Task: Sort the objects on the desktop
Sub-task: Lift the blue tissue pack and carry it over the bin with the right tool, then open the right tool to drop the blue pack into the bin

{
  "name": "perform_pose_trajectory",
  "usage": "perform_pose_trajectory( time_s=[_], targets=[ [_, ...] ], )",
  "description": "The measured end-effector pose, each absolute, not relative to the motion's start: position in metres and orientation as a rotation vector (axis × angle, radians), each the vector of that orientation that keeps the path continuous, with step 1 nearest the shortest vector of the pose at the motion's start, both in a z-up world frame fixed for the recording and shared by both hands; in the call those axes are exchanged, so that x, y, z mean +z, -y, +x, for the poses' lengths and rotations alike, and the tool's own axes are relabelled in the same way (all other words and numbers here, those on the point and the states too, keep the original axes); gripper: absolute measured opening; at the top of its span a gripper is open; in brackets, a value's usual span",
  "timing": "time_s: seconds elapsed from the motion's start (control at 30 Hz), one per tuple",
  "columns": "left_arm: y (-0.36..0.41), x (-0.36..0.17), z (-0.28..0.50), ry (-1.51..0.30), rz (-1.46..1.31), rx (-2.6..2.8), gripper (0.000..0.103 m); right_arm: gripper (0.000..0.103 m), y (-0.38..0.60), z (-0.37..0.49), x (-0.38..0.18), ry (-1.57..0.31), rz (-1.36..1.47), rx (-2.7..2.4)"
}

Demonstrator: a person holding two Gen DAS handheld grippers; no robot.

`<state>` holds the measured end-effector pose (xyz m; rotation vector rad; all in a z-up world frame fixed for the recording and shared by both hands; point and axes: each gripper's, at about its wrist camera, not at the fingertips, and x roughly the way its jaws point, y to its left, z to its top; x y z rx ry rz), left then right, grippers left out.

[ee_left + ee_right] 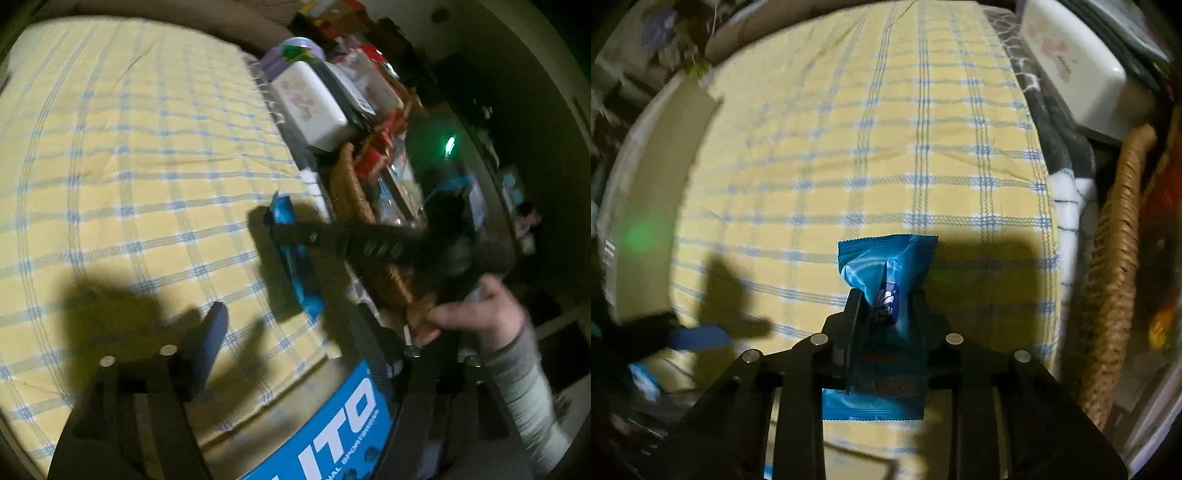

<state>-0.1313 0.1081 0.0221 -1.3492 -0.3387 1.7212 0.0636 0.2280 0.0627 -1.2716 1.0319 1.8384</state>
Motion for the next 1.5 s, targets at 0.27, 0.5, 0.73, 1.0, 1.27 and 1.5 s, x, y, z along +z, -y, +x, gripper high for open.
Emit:
perform_pose_trajectory(
  time_s=[0.27, 0.5, 0.73, 1.0, 1.27, 1.5],
  targets=[
    [-0.111, 0.067, -0.115, 0.282, -1.207, 1.789, 0.076, 0.024, -0.193, 0.024, 0.106, -0.995, -1.209, 2.01],
    [-0.052, 0.108, -0.109, 0.276, -1.124, 1.92, 0.021, 0.024, -0.137, -0.053, 0.142, -0.886, -1.229, 2.163],
    [0.055, 0.124, -0.137, 0.353, -1.147, 2.078, 0.03, 0.024, -0.097, -0.158, 0.155, -0.822, -1.261, 2.278],
    [0.171, 0.099, -0.181, 0.526, -1.191, 2.19, 0.053, 0.024, -0.11, -0.304, 0.131, -0.689, -1.325, 2.244],
    [0.205, 0.071, -0.216, 0.499, -1.231, 2.222, 0.065, 0.025, -0.148, -0.386, 0.065, -0.658, -1.371, 2.106],
    [0.209, 0.074, -0.243, 0.502, -1.227, 2.232, 0.065, 0.043, -0.155, -0.394, 0.049, -0.642, -1.357, 2.11]
  ],
)
